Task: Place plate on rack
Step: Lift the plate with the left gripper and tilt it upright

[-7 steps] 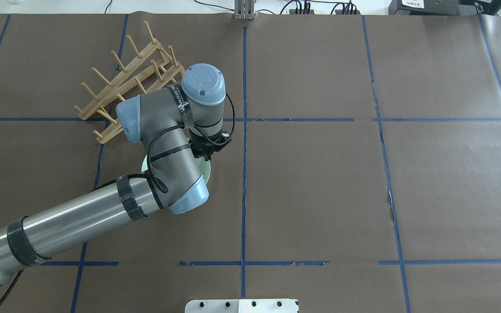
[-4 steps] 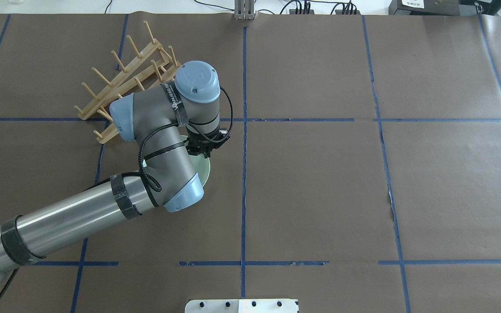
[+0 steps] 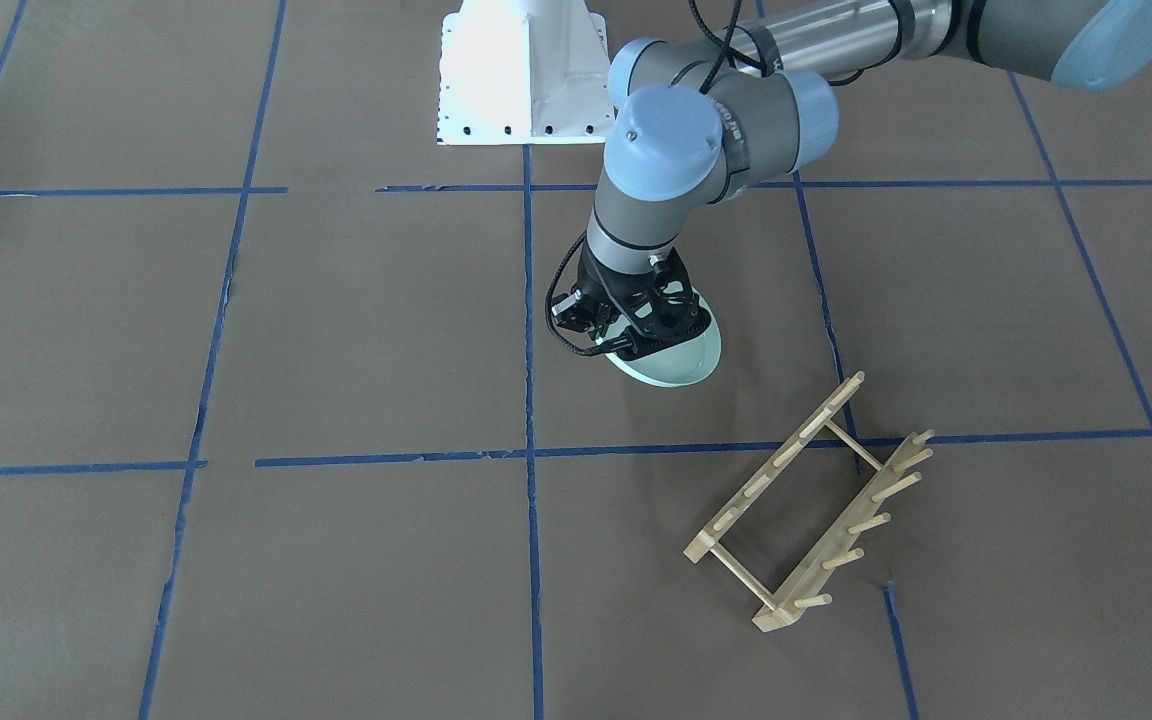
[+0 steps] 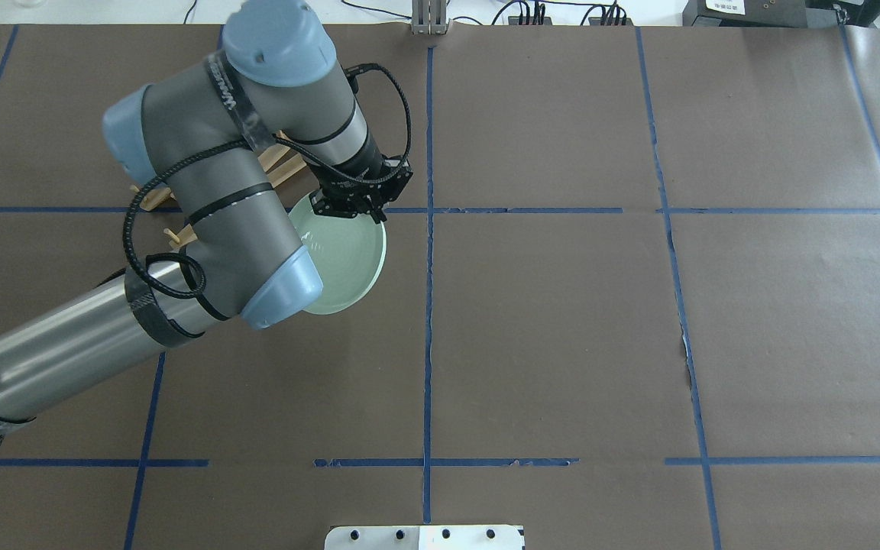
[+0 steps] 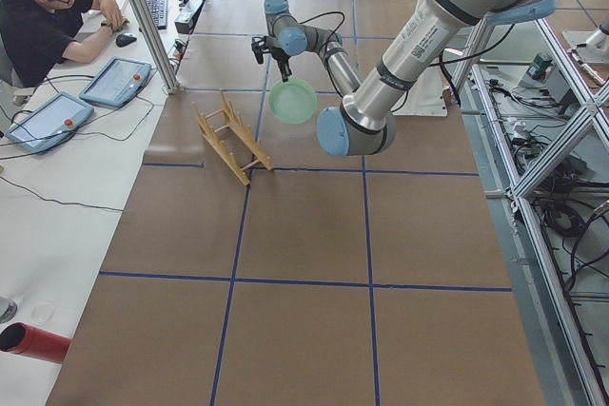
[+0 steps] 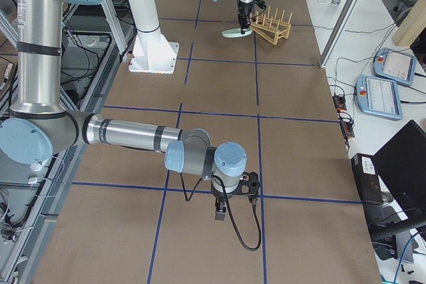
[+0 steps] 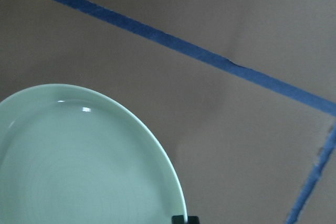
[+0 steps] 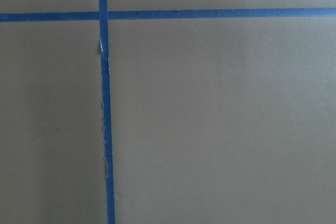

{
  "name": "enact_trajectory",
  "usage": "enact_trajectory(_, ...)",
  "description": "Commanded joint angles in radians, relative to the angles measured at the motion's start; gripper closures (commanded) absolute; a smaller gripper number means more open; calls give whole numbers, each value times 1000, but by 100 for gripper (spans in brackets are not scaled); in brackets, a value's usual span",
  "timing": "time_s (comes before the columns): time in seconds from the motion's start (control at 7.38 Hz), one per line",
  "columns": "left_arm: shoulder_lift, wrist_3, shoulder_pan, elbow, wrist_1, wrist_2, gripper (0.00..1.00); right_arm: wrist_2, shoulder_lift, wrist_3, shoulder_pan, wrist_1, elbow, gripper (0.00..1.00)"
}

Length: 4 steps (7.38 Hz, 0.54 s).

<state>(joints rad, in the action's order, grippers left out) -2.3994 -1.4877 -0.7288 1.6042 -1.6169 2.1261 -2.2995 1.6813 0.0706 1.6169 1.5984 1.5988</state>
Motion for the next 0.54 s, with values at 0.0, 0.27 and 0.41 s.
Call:
enact_trajectory(0.0,2,-43,-120,48,-207,90,100,0,0,0,0,0,0,0)
enact_trajectory(0.27,35,-113,-214,46,-459,107,100,0,0,0,1,0,1,0)
enact_trajectory(0.41,89,-146,-262,40,-627,148,100,0,0,0,1,0,1,0)
